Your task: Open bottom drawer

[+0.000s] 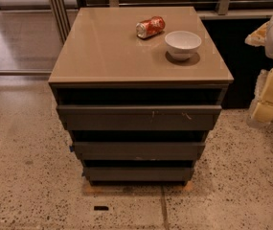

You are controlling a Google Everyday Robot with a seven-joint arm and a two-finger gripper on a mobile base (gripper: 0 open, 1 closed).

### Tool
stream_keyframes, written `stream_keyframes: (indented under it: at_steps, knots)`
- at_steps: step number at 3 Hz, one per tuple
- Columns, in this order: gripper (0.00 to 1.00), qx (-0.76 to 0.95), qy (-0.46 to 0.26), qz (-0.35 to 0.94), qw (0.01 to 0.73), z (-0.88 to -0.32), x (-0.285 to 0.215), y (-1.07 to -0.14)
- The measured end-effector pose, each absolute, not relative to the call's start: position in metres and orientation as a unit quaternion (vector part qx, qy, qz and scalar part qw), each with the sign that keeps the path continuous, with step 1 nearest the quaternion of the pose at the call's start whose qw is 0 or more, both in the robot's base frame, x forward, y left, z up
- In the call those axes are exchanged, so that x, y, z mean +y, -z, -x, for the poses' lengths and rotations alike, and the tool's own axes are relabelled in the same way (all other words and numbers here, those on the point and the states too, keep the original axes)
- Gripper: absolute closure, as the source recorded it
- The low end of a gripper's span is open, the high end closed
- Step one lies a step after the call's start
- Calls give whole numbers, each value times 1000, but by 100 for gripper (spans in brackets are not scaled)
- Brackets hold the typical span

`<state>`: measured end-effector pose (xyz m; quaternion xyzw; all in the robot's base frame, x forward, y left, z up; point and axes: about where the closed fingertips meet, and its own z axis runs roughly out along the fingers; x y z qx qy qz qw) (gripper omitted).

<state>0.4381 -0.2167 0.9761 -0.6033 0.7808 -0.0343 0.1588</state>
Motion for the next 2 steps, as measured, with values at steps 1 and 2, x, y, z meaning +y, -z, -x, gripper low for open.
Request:
stream_keyframes:
  at_steps: [1, 2]
  knots:
    - [0, 781, 34, 603, 159, -438, -217, -976]
    - [0, 783, 41, 594, 179, -438, -216, -977]
